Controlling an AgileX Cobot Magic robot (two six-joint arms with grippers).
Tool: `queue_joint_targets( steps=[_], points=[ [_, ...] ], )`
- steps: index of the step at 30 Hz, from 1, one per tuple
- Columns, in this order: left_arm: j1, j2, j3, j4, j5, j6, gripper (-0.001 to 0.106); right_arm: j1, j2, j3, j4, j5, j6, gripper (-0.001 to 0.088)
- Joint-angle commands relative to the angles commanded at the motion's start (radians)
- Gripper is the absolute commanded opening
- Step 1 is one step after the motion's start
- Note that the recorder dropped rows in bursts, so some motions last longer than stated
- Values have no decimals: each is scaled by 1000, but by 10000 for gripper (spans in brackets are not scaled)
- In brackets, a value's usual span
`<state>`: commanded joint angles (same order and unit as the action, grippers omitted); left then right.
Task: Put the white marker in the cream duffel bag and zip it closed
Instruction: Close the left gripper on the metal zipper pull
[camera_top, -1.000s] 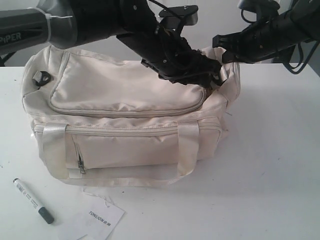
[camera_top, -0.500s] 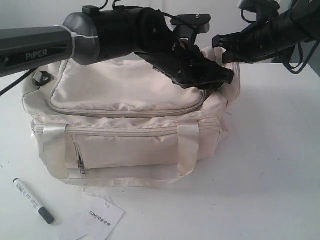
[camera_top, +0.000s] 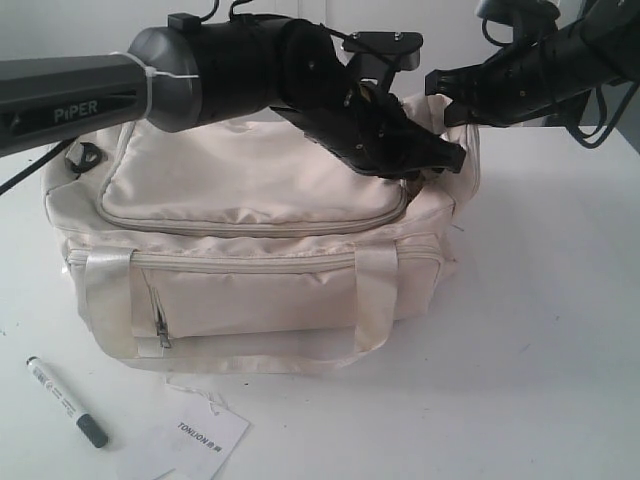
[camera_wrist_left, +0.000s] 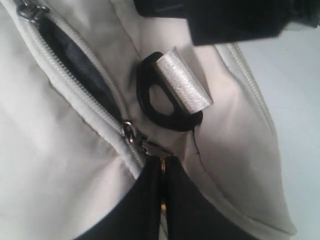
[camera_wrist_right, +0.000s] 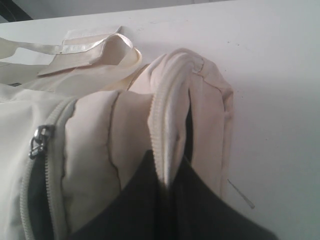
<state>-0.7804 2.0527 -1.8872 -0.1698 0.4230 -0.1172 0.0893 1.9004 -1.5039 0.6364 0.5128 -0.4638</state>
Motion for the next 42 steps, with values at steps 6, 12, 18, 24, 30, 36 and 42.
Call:
queue_joint_targets(
  steps=[6,12,18,24,30,36,42],
  points=[
    [0,-24,0,1,29,0,0,0,0,0,0,0,0,0],
    [0,-29,0,1,86,2,0,0,0,0,0,0,0,0],
    [0,-29,0,1,115,2,0,0,0,0,0,0,0,0],
    [0,-29,0,-47,130,12,0,0,0,0,0,0,0,0],
    [0,-38,0,-52,159,19,0,0,0,0,0,0,0,0],
    [0,-58,0,-54,161,40,0,0,0,0,0,0,0,0],
    [0,-60,0,-54,189,43,0,0,0,0,0,0,0,0]
  ],
)
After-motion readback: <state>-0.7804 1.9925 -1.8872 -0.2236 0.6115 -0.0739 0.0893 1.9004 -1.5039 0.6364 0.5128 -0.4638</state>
